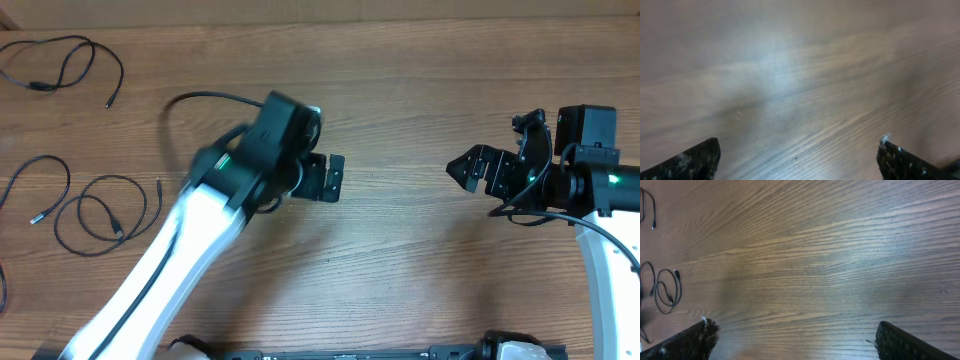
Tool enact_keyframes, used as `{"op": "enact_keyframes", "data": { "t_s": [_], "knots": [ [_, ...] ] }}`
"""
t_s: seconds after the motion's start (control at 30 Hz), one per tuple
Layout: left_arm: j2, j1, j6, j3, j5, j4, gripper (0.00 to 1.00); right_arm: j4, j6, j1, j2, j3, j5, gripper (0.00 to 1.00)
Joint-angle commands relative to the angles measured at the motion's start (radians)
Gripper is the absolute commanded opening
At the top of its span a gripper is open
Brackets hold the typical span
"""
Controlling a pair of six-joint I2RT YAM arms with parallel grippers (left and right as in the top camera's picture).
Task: Untangle cables
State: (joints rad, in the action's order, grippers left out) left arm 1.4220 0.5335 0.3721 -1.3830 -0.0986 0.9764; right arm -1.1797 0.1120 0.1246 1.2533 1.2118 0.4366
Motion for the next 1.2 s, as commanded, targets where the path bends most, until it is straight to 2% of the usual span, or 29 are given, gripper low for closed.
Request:
{"op": "enact_keyframes", "data": {
  "t_s": [0.0,0.17,0.3,0.4,0.43,0.5,0.53,0.6,0.73,0.8,0.87,1.17],
  "knots": [
    [-0.248,0.078,0.109,-0.013,0.301,0.026,1.00,0.003,-0.001,0.003,0.000,0.025,-0.010,1.00],
    [-0.518,0.093,0.114,-0.013,0.404,0.148,1.00,0.003,-0.001,0.003,0.000,0.025,-0.010,1.00],
    [-0.558,0.093,0.114,-0.013,0.468,0.283,1.00,0.009,0.005,0.003,0.000,0.025,-0.003,1.00],
    [-0.545,0.093,0.114,-0.013,0.468,0.307,1.00,0.034,0.023,0.003,0.000,0.025,0.027,1.00],
    [-0.544,0.093,0.114,-0.013,0.468,0.307,1.00,0.013,0.023,0.003,0.000,0.025,0.051,1.00],
    [-0.543,0.093,0.114,-0.013,0.468,0.307,1.00,0.000,0.011,0.004,-0.003,0.026,0.310,1.00],
    [-0.542,0.093,0.114,-0.013,0.468,0.307,1.00,-0.013,0.010,0.004,-0.016,0.026,0.325,1.00],
    [-0.541,0.093,0.114,-0.013,0.468,0.307,1.00,-0.053,-0.046,0.004,-0.103,0.026,0.289,1.00],
    [-0.541,0.093,0.114,-0.013,0.468,0.307,0.99,-0.211,-0.045,0.004,-0.486,0.025,0.114,1.00],
    [-0.541,0.093,0.114,-0.013,0.468,0.307,1.00,-0.401,-0.041,0.004,-0.645,0.025,0.098,1.00],
    [-0.541,0.093,0.114,-0.013,0.468,0.307,1.00,-0.474,-0.037,0.004,-0.667,0.025,0.099,1.00],
    [-0.541,0.093,0.114,-0.013,0.468,0.307,1.00,-0.476,-0.038,0.004,-0.667,0.025,0.098,1.00]
  ]
}}
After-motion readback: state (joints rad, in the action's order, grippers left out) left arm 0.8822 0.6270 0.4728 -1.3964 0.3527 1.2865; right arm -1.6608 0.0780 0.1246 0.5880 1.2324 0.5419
